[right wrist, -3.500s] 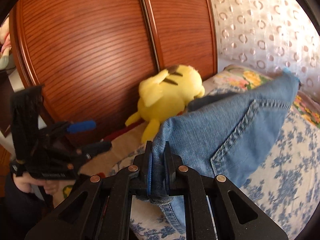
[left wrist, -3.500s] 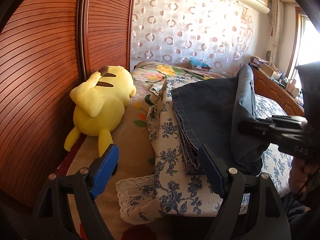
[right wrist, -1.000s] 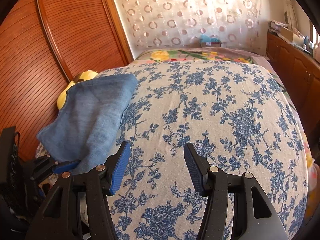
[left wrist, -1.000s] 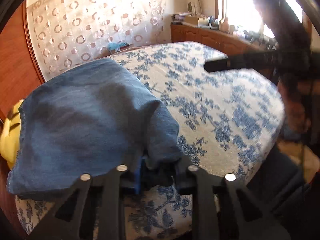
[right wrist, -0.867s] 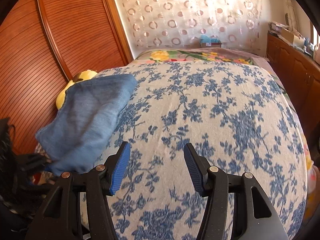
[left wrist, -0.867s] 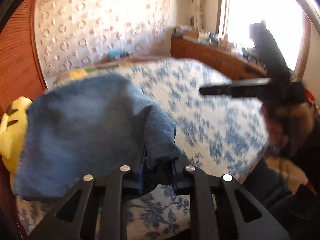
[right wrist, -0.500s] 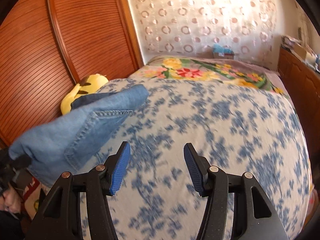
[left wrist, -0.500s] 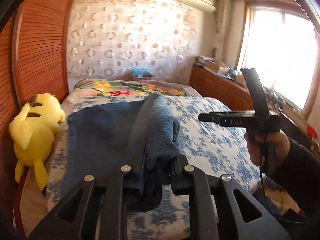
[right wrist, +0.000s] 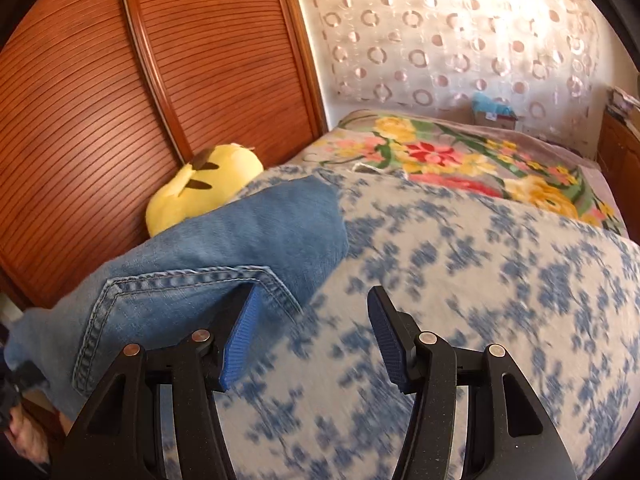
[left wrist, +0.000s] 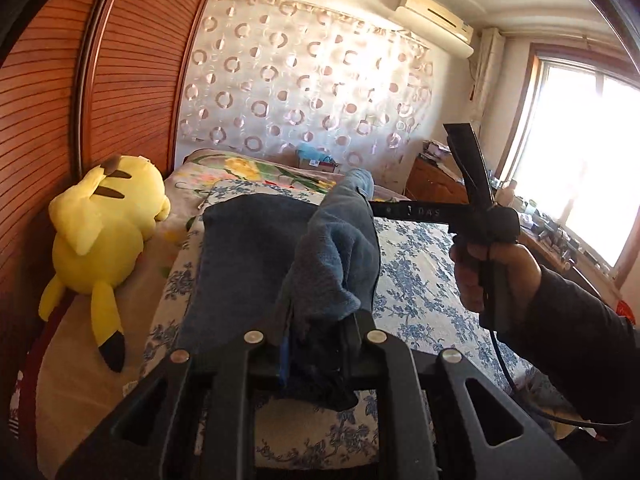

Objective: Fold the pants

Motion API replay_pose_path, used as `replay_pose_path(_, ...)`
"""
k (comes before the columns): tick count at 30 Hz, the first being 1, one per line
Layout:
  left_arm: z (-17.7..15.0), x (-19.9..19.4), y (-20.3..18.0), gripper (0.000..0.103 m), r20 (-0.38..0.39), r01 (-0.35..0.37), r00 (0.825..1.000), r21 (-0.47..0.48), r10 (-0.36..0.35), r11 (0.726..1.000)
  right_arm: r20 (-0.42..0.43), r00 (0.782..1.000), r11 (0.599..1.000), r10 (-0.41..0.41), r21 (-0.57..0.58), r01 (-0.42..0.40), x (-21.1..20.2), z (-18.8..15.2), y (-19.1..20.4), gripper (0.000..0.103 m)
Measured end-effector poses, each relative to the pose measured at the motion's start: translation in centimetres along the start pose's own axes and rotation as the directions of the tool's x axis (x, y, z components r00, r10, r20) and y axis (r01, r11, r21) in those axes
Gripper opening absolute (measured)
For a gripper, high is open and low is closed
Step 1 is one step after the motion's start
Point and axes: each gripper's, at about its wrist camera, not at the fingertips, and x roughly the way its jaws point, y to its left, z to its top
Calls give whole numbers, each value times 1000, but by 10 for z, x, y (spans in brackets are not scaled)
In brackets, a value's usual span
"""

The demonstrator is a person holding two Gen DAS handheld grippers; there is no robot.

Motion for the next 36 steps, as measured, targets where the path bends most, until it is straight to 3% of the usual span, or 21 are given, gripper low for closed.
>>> replay_pose_path(11,-26,-26,32,13,48,-50,997,-94,55,994,-5,995,987,103,-121,-103,31,25,64,57)
replay_pose_path(21,-63,-12,62,14,-59,-120,992,-130,113,984,-38,988,968,150,-196,-155,67,24,113,58)
replay_pose_path(30,-64,-9,61,19,-90,-144,987,-113,134,983,-8,989,974,151,-169,-150,36,13,99,57)
replay_pose_path(36,-55,-17,60,33,-103,-171,981,-78,163,982,-44,985,970,168,-171,-173,27,-9,91,57)
